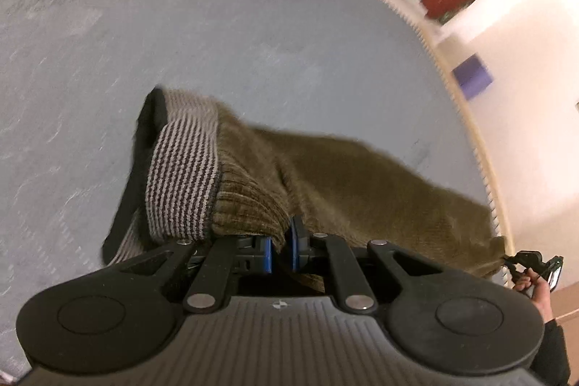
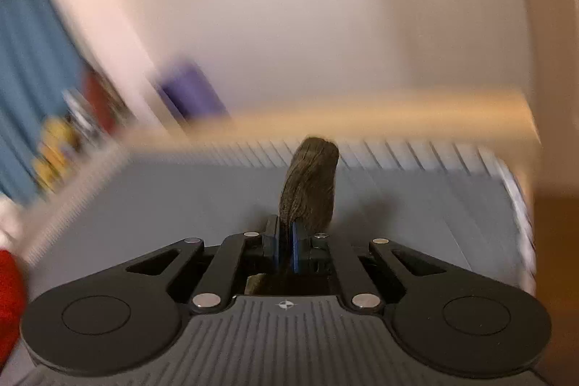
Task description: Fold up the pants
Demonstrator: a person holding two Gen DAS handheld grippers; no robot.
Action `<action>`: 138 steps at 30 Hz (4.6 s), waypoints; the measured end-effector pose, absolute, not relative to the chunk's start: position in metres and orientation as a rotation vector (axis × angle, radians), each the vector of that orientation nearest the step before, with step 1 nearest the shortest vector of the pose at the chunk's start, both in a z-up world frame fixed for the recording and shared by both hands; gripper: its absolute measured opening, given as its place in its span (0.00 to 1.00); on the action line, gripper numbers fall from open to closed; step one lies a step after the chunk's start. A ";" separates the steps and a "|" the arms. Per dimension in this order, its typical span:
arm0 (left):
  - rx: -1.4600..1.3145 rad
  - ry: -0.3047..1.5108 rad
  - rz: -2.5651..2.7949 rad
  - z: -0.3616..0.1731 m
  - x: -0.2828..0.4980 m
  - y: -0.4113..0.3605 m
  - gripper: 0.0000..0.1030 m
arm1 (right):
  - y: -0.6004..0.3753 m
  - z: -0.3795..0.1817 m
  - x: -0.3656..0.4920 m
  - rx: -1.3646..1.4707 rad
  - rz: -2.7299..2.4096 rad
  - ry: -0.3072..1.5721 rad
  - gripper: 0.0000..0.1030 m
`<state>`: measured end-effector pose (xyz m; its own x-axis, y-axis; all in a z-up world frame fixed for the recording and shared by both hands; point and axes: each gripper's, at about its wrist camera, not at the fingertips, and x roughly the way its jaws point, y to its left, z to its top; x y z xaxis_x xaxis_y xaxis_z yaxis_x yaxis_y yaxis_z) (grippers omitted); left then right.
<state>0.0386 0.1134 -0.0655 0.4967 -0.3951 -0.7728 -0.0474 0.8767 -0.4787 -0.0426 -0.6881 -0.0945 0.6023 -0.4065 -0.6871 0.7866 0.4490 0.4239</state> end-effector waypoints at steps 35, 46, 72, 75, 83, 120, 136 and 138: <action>-0.329 0.622 -0.273 0.002 0.017 0.156 0.22 | -0.695 -0.049 -0.057 0.708 -1.154 0.402 0.31; 0.025 0.906 -0.192 -0.050 -0.003 0.147 0.53 | -0.670 -0.046 -0.027 0.710 -0.968 0.445 0.36; 0.190 1.025 -0.024 -0.098 0.081 0.094 0.42 | -0.650 -0.079 0.024 0.731 -0.678 0.634 0.53; 0.186 0.947 0.002 -0.078 0.072 0.079 0.41 | -0.655 -0.082 0.020 0.744 -0.689 0.636 0.55; 0.096 0.833 -0.285 -0.056 0.064 0.014 0.42 | -0.671 -0.085 0.006 0.725 -0.716 0.630 0.57; 0.352 1.018 -0.297 -0.123 0.085 -0.038 0.77 | -0.773 -0.121 -0.055 0.872 -0.815 0.638 0.71; 0.349 0.994 -0.292 -0.116 0.084 -0.038 0.78 | -0.727 -0.081 -0.041 0.730 -0.718 0.523 0.20; 0.351 0.993 -0.287 -0.116 0.084 -0.037 0.79 | -0.697 -0.061 -0.030 0.657 -0.604 0.477 0.20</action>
